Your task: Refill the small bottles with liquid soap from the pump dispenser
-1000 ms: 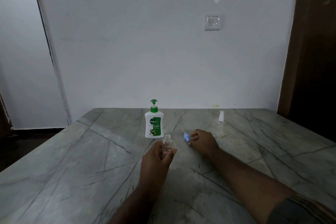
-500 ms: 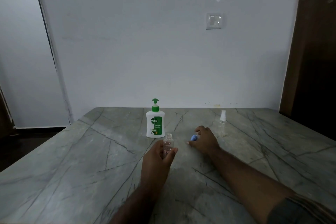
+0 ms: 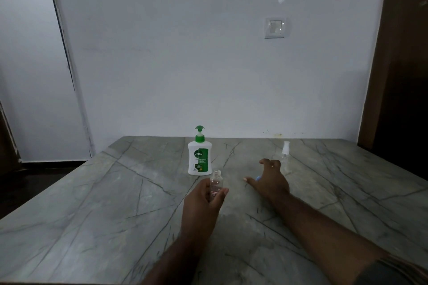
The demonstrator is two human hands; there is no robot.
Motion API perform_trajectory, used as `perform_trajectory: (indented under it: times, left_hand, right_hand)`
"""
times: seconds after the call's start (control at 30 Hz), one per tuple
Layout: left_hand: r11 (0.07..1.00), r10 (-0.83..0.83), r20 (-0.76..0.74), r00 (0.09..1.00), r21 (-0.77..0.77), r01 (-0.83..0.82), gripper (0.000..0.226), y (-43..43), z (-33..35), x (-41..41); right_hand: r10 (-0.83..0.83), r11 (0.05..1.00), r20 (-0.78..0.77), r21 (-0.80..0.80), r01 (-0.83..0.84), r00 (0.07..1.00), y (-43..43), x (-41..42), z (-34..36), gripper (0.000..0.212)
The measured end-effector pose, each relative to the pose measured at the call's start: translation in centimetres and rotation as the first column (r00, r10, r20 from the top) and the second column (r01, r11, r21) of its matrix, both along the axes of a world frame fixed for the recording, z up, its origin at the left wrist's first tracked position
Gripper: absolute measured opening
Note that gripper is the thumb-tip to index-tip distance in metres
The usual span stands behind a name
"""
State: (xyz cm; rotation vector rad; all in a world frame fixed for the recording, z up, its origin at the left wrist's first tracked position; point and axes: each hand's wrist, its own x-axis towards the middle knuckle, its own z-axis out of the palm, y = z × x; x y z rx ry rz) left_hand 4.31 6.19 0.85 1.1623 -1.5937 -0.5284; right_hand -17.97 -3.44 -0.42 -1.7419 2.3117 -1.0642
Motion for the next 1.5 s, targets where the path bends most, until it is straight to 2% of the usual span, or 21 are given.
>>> perform_trajectory:
  times: [0.27,0.43,0.5,0.87,1.0,1.1,1.17,1.23,1.3,1.37,1.43,1.5]
  left_hand:
    - [1.000,-0.007,0.003,1.000,-0.002,0.007,0.014,0.2,0.3,0.0]
    - [1.000,-0.007,-0.007,1.000,0.004,0.007,0.019,0.1,0.2,-0.1]
    - [1.000,-0.004,0.007,1.000,0.002,0.004,0.019,0.1,0.2,-0.1]
    - [1.000,0.017,-0.018,1.000,0.001,-0.017,0.017,-0.2,0.0,0.1]
    - [1.000,0.005,-0.017,1.000,0.001,-0.005,0.016,0.0,0.1,0.4]
    - [1.000,0.012,-0.028,1.000,-0.002,-0.012,0.015,-0.1,0.1,0.6]
    - [1.000,-0.002,-0.039,0.999,0.008,0.002,0.013,-0.1,0.1,0.5]
    - [1.000,-0.011,-0.024,1.000,0.011,0.011,0.011,0.0,0.1,0.3]
    - [1.000,-0.015,-0.011,1.000,0.011,0.015,0.014,0.1,0.1,0.1]
    - [1.000,-0.017,-0.009,1.000,0.017,0.017,0.014,0.2,0.2,0.1]
    - [1.000,-0.018,-0.014,1.000,0.024,0.019,0.015,0.3,0.2,0.1]
    - [1.000,-0.009,-0.016,1.000,0.021,0.009,0.015,0.3,0.2,0.1]
  right_hand:
    - [-0.061,0.998,-0.102,-0.002,0.061,0.993,2.2,0.0,1.0,0.091]
    - [-0.067,0.996,-0.359,-0.078,0.042,0.931,3.5,0.6,0.9,0.073]
    - [-0.038,0.998,-0.403,-0.068,0.011,0.914,4.0,1.0,0.4,0.067]
    - [0.142,0.990,-0.377,0.071,-0.125,0.915,5.3,3.3,-0.2,0.042]
    - [0.098,0.992,-0.410,0.115,-0.055,0.907,7.6,1.8,1.7,0.058]
    - [0.081,0.982,-0.321,0.189,-0.020,0.944,12.0,-1.9,2.1,0.084]
    - [0.054,0.966,-0.304,0.257,0.028,0.951,15.6,-3.9,0.9,0.094]
    - [0.012,0.956,-0.315,0.283,0.082,0.949,18.4,-5.0,-0.8,0.087]
    - [-0.009,0.971,-0.259,0.230,0.071,0.966,20.0,-5.4,-2.2,0.073]
    - [0.041,0.986,-0.145,0.166,-0.016,0.989,19.7,-5.8,-2.7,0.060]
    - [0.137,0.987,-0.040,0.084,-0.133,0.990,18.3,-5.5,-2.9,0.036]
    - [0.248,0.967,-0.036,0.073,-0.245,0.968,16.0,-4.2,-2.4,0.013]
